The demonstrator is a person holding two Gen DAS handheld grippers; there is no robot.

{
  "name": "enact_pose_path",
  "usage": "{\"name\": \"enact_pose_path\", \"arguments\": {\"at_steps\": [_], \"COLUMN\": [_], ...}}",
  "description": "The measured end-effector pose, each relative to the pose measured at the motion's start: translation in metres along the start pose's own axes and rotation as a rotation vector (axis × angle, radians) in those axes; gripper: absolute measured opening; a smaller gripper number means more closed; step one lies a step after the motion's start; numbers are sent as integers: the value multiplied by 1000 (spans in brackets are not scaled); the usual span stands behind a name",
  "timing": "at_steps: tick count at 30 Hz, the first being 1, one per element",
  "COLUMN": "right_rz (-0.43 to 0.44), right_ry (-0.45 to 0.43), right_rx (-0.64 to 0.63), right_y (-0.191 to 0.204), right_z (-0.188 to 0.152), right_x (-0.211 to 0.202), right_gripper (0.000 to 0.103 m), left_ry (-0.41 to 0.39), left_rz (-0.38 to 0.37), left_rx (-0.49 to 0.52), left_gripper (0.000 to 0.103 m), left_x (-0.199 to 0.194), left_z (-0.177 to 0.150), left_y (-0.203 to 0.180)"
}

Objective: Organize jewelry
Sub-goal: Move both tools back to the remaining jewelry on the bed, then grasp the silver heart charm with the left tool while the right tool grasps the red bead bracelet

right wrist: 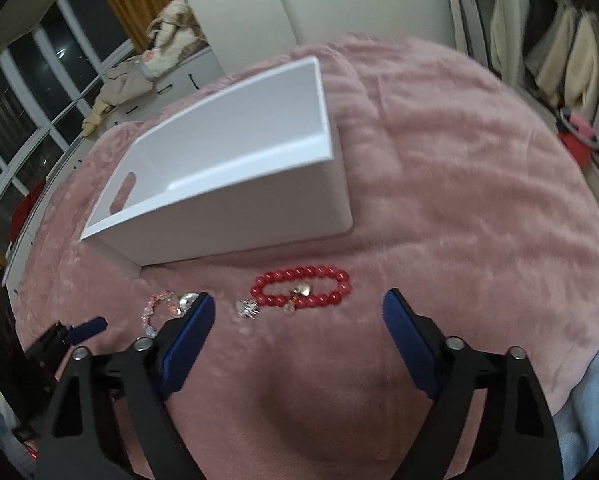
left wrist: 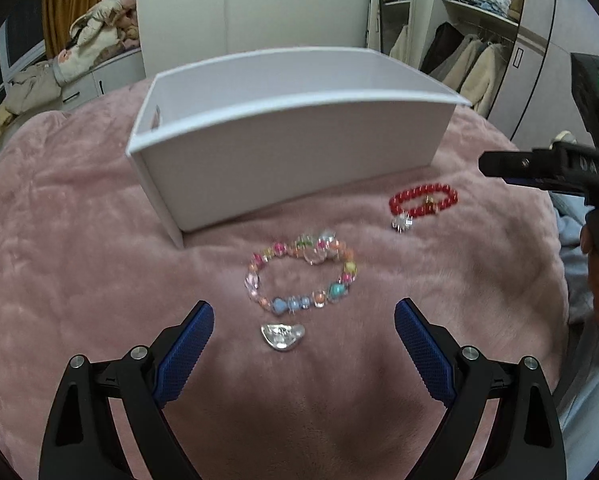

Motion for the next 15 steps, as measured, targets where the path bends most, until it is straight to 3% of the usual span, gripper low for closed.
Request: {"name": "enact_pose_path", "arguments": {"at_steps": [1, 4, 15], "right_rz": [3, -10, -140], "right_ry": [14, 35, 134], "right_rx": [8, -2, -88], "right_y": [-2, -1, -6], "right_z": [-1, 0, -6], "right_x": [4, 13, 65], "right_gripper": [74, 70, 53], "left_ry": [2, 17, 78], "left_rz": [2, -1, 7], "left_rx": [2, 4, 19], "left_gripper": [93, 88, 42], "left_x": [2, 11, 34], "left_z": [-1, -5, -18], "left_y": [-1, -1, -2]}}
Point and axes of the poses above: each gripper's, at about its wrist camera, not at the fingertips, and x roughly the way its jaws point, y to its left, z to its top, the point moved 7 cm from there along x, roughly the way its jaws point, and after that the axes turned 7 degrees about -z, right-handed, at the moved point
